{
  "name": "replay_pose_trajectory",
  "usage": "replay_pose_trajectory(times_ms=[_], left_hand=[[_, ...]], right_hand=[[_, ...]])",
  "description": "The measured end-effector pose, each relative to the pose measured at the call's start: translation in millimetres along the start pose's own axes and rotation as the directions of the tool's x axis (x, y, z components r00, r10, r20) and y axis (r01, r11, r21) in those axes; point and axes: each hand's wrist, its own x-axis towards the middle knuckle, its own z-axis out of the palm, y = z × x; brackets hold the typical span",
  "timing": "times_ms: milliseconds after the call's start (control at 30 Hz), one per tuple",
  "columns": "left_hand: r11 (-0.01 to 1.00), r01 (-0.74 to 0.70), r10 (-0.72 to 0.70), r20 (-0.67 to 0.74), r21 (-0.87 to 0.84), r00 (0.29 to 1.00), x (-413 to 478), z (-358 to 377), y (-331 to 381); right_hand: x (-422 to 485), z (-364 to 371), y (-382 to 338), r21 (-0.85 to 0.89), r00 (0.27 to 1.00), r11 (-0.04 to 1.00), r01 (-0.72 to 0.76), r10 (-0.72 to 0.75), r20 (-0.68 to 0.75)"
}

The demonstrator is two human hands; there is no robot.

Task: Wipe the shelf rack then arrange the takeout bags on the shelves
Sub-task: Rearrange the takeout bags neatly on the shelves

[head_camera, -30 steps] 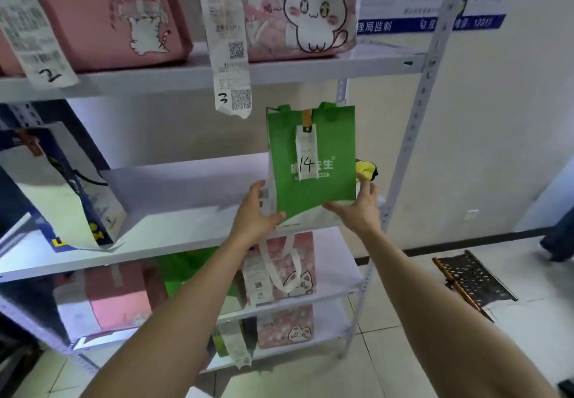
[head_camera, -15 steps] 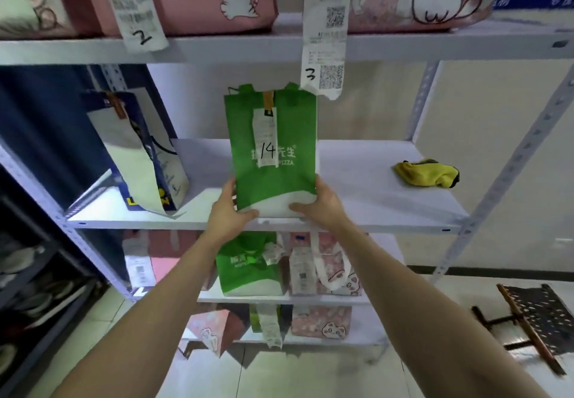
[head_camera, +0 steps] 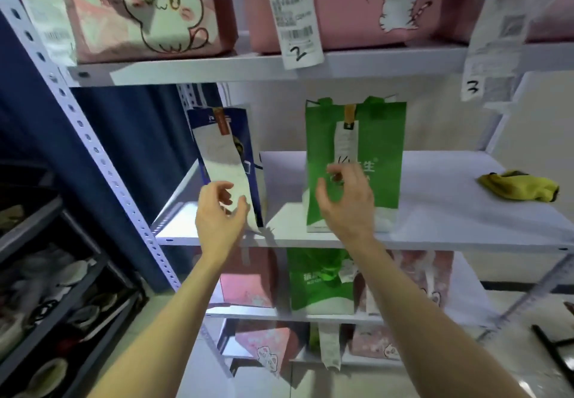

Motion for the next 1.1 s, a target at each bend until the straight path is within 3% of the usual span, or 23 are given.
replay_pose_trajectory(times_ms=[67, 100, 167, 267, 367, 633, 833, 1000, 1100], left_hand=[[0.998, 0.063, -0.063, -0.118, 0.004, 0.991, 15.6, -18.2, -23.9], [0.993, 0.12, -0.121, -0.09, -0.011, 0.989, 22.6, -24.3, -35.4], [0.97, 0.238, -0.23, 0.126, -0.046, 0.965, 33.7, -30.9, -54.0], [0.959, 0.278, -0.232, 0.41, -0.057, 0.882, 39.8, -36.0, -73.7], [0.961, 0.268, -0.206, 0.475, -0.067, 0.856, 41.7, -46.0, -91.2], [0.946, 0.322, -0.305, 0.404, 0.027, 0.863, 52.5, -100.9, -133.5], [0.957, 0.28, -0.286, 0.402, 0.075, 0.87, 56.4, -115.3, -128.0], [0.977, 0.119, -0.137, 0.094, 0.176, 0.986, 29.9, -121.0, -105.7], [0.979, 0.01, -0.012, 0.008, 0.205, 1.0, 24.2, -111.1, -78.0]], right_hand=[[-14.9, 41.5, -26.7, 0.031, 0.966, 0.999, -0.032, 0.023, 0.259], [-22.3, 62.1, -35.3, 0.011, 0.928, 0.996, -0.087, 0.077, 0.365], [-33.2, 95.3, -44.4, -0.089, 0.825, 0.971, -0.222, 0.236, 0.513], [-42.1, 124.2, -47.7, -0.122, 0.715, 0.918, -0.377, 0.373, 0.592], [-53.4, 145.2, -61.1, -0.126, 0.698, 0.919, -0.374, 0.368, 0.614], [-70.2, 201.1, -115.0, -0.103, 0.685, 0.947, -0.303, 0.292, 0.667], [-74.1, 207.8, -116.9, -0.075, 0.688, 0.949, -0.306, 0.275, 0.671], [-72.8, 187.0, -101.4, -0.061, 0.697, 0.955, -0.291, 0.256, 0.67], [-72.8, 167.8, -85.7, -0.107, 0.711, 0.951, -0.291, 0.289, 0.641]])
